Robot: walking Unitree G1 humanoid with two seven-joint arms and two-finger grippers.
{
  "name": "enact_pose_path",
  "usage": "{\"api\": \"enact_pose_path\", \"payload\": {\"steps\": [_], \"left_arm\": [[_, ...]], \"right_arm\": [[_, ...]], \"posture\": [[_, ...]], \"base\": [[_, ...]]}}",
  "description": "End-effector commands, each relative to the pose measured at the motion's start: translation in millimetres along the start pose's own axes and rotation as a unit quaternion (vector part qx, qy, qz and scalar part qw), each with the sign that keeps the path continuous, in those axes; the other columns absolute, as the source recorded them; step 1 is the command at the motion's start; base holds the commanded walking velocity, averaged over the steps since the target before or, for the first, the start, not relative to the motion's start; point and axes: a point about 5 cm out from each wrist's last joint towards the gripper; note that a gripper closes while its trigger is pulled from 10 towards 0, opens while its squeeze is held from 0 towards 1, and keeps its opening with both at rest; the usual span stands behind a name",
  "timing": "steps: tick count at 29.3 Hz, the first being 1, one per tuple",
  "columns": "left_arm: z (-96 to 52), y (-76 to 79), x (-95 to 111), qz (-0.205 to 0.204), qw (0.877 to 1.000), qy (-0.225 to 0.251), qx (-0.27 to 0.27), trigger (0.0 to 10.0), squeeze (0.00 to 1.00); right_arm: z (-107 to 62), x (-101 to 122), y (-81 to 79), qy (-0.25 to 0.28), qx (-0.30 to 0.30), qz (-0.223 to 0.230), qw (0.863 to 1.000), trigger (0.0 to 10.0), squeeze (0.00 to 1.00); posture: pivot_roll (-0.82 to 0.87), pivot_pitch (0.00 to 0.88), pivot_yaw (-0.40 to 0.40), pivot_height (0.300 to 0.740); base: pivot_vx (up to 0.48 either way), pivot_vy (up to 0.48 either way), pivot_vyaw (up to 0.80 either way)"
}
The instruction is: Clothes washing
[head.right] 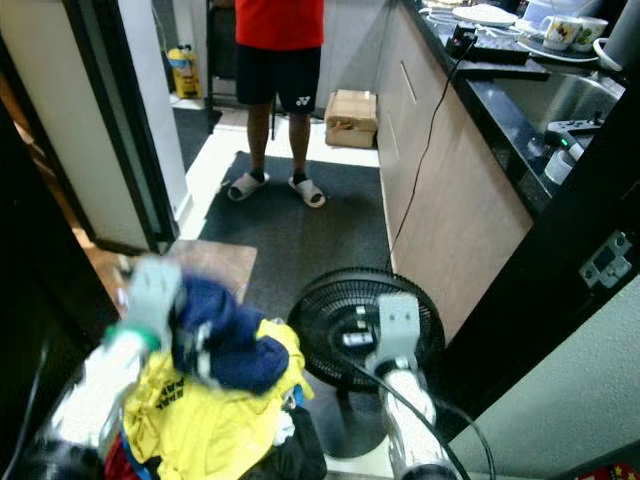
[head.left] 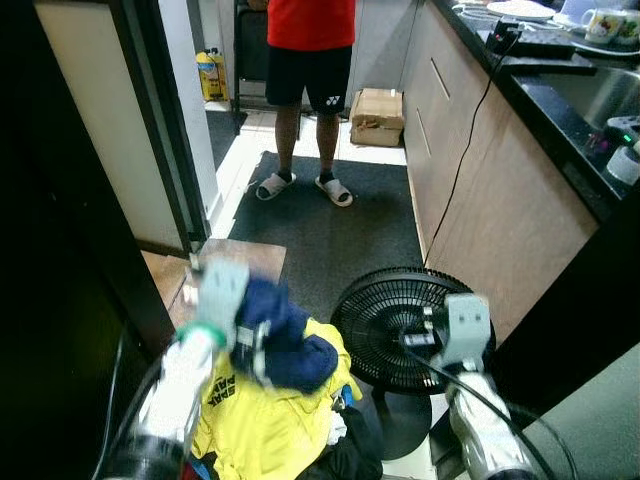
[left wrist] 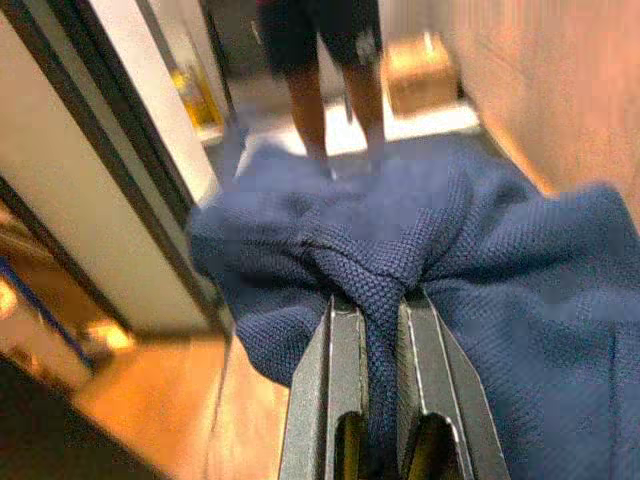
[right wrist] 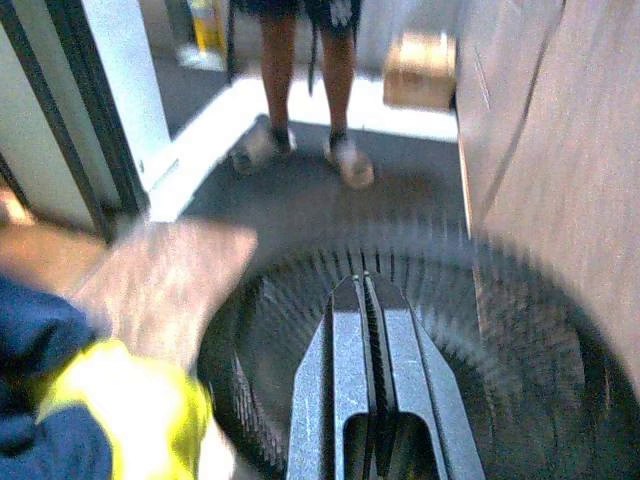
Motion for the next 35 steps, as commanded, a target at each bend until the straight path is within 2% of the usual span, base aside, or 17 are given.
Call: {"api": "enact_pose_path", "payload": {"steps": [1, 2, 4, 5, 6, 8, 11, 12, 14, 16, 25, 35], "left_arm": [[0.0, 1.8, 12.1, -0.026, 0.999, 0.019, 0.007, 10.0, 0.0], [1.8, 8.1, 34.1, -0.041, 0.997, 0.059, -0.006, 10.0, 0.0], [1.8, 8.1, 34.1, -0.041, 0.997, 0.059, -0.006, 10.0, 0.0], [1.3, 11.9, 47.7, -0.051, 0.995, 0.082, -0.015, 10.0, 0.0], [1.3, 11.9, 47.7, -0.051, 0.995, 0.082, -0.015, 10.0, 0.0], [-12.3, 18.0, 76.0, -0.08, 0.99, 0.111, -0.037, 10.0, 0.0], [-19.1, 18.7, 83.3, -0.092, 0.988, 0.113, -0.042, 10.0, 0.0], [-28.3, 18.9, 89.0, -0.096, 0.988, 0.114, -0.049, 10.0, 0.0], [-40.6, 18.3, 91.4, -0.095, 0.988, 0.108, -0.056, 10.0, 0.0], [-42.6, 18.0, 90.3, -0.099, 0.988, 0.103, -0.053, 10.0, 0.0], [-29.6, 20.1, 89.7, -0.116, 0.988, 0.098, -0.03, 10.0, 0.0], [-34.4, 23.0, 94.3, -0.116, 0.989, 0.077, -0.039, 10.0, 0.0]], "right_arm": [[2.0, 10.0, 2.9, 0.018, -0.009, -0.003, 1.0, 10.0, 0.0], [5.8, 25.9, 5.1, 0.049, -0.016, -0.008, 0.999, 10.0, 0.0], [5.8, 25.9, 5.1, 0.049, -0.016, -0.008, 0.999, 10.0, 0.0], [7.4, 35.9, 6.6, 0.068, -0.021, -0.011, 0.997, 10.0, 0.0], [7.4, 35.9, 6.6, 0.068, -0.021, -0.011, 0.997, 10.0, 0.0], [3.6, 62.1, 13.5, 0.113, -0.045, -0.016, 0.992, 10.0, 0.0], [0.5, 69.3, 15.9, 0.125, -0.053, -0.018, 0.991, 10.0, 0.0], [-4.9, 74.9, 18.6, 0.133, -0.061, -0.018, 0.989, 10.0, 0.0], [-13.8, 77.1, 20.8, 0.133, -0.07, -0.021, 0.988, 10.0, 0.0], [-16.5, 75.4, 21.4, 0.129, -0.072, -0.02, 0.989, 10.0, 0.0], [-11.6, 78.0, 18.4, 0.125, -0.07, -0.015, 0.99, 10.0, 0.0], [-14.4, 81.5, 25.3, 0.106, -0.08, -0.011, 0.991, 10.0, 0.0]], "posture": [[0.08, 0.027, 0.016, 0.74], [0.08, 0.027, 0.016, 0.74], [0.08, 0.027, 0.016, 0.74], [0.08, 0.027, 0.016, 0.74], [0.08, 0.027, 0.016, 0.74], [0.07, 0.028, 0.022, 0.74], [0.07, 0.028, 0.022, 0.74], [0.07, 0.031, 0.022, 0.74], [0.08, 0.034, 0.016, 0.74], [0.08, 0.033, 0.012, 0.74], [0.08, 0.026, 0.01, 0.74], [0.07, 0.024, 0.014, 0.74]], "base": [[0.0, 0.0, 0.0], [0.0, 0.0, 0.0], [0.0, 0.0, 0.0], [0.0, 0.0, 0.0], [0.0, 0.0, 0.0], [0.0, 0.0, 0.0], [0.0, 0.0, 0.0], [0.0, 0.0, 0.0], [0.0, 0.0, 0.0], [0.0, 0.0, 0.0], [0.0, 0.0, 0.0], [-0.235, 0.0, 0.0]]}}
Point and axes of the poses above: a point about 5 cm out from each wrist's last joint towards the gripper, its own z axis pointing out of the wrist towards the gripper, its own x axis along the axis of the wrist's last joint, y = z × x, and after that the axes turned 12 degrees about -z, right-handed
